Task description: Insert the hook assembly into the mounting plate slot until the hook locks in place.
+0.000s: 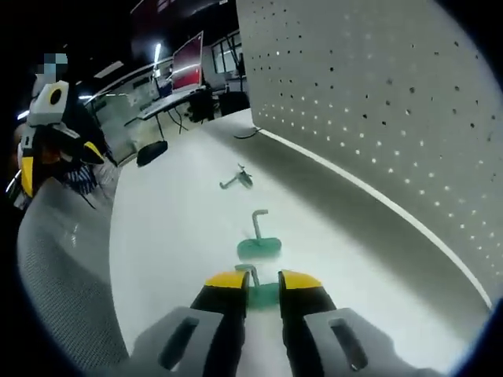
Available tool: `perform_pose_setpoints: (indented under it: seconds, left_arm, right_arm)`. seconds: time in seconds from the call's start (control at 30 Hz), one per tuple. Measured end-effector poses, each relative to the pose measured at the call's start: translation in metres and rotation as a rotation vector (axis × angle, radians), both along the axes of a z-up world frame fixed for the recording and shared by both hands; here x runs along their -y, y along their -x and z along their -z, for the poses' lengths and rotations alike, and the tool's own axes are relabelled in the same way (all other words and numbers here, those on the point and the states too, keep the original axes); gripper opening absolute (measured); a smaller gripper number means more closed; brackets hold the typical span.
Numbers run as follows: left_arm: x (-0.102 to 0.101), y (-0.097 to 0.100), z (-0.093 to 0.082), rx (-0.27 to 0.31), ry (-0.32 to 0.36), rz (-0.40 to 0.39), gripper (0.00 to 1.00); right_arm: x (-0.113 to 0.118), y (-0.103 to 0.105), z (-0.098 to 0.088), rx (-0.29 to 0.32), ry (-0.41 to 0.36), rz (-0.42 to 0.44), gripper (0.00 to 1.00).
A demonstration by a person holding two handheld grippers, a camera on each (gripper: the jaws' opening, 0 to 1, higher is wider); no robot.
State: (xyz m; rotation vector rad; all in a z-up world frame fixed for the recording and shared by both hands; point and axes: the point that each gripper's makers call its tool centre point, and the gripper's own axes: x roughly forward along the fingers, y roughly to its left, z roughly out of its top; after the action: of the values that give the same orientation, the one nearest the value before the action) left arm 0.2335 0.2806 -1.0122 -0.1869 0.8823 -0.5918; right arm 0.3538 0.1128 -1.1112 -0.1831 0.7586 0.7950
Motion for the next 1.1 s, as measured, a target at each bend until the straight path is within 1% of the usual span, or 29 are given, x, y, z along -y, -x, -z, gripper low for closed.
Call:
perform_pose_setpoints:
  seconds: [0.1, 0.13, 0.2, 0.3, 0.33, 0.37, 0.4, 0.43, 0.47, 0.57, 0.67, 0.77, 0.8, 0.9, 0.93, 1.0, 1.1]
  left_arm:
    - [-0.002, -0.001, 0.001, -0.004, 0.003, -0.006, 0.91]
    - [-0.001, -0.001, 0.001, -0.006, 0.004, -0.006, 0.90]
    - [-0.001, -0.001, 0.002, -0.009, 0.005, 0.000, 0.90]
    - [0.000, -0.001, 0.002, -0.010, 0.003, 0.008, 0.90]
    - [0.000, -0.001, 0.002, -0.011, 0.001, 0.008, 0.90]
    - [-0.002, -0.001, 0.003, -0.013, -0.004, 0.007, 0.91]
    - [-0.003, -0.001, 0.004, -0.016, -0.011, 0.002, 0.92]
    - [-0.005, 0.000, 0.005, -0.019, -0.019, 0.004, 0.92]
    - [-0.006, 0.001, 0.006, -0.021, -0.022, 0.006, 0.91]
    - [-0.008, 0.001, 0.005, -0.019, -0.017, -0.003, 0.91]
    - [-0.008, 0.001, 0.005, -0.017, -0.016, -0.003, 0.91]
    - [-0.006, 0.001, 0.004, -0.014, -0.016, 0.001, 0.91]
    - [-0.005, 0.001, 0.003, -0.011, -0.013, 0.001, 0.91]
    - [-0.004, 0.001, 0.000, -0.004, -0.013, 0.002, 0.91]
    - [-0.003, 0.001, -0.001, 0.000, -0.011, 0.002, 0.91]
    - [-0.002, -0.001, -0.004, 0.010, -0.009, 0.001, 0.91]
    - [-0.001, -0.003, -0.010, 0.024, -0.010, 0.001, 0.91]
  right_arm:
    - [-0.007, -0.001, 0.005, -0.030, -0.018, -0.009, 0.09]
    - [-0.009, -0.001, 0.006, -0.040, -0.026, -0.009, 0.09]
    - [-0.012, -0.003, 0.008, -0.043, -0.018, -0.018, 0.09]
    - [-0.020, -0.002, 0.010, -0.061, -0.023, -0.058, 0.08]
    - [-0.024, -0.001, 0.010, -0.068, -0.026, -0.076, 0.06]
    - [-0.025, -0.001, 0.010, -0.064, -0.009, -0.093, 0.04]
    - [-0.027, 0.001, 0.011, -0.064, 0.006, -0.112, 0.00]
    - [-0.029, 0.004, 0.010, -0.067, 0.012, -0.137, 0.00]
    - [-0.033, 0.004, 0.007, -0.050, -0.003, -0.135, 0.00]
    - [-0.038, 0.013, 0.002, -0.053, -0.016, -0.144, 0.00]
    - [-0.039, 0.017, 0.000, -0.065, -0.019, -0.140, 0.00]
    - [-0.038, 0.018, -0.003, -0.070, -0.031, -0.111, 0.00]
    - [-0.035, 0.014, -0.005, -0.061, -0.031, -0.072, 0.00]
    - [-0.030, 0.006, -0.016, -0.058, -0.091, 0.031, 0.00]
    - [-0.028, 0.001, -0.023, -0.055, -0.130, 0.076, 0.00]
    - [-0.024, -0.007, -0.038, -0.032, -0.180, 0.143, 0.00]
    - [-0.019, -0.015, -0.062, 0.018, -0.234, 0.214, 0.00]
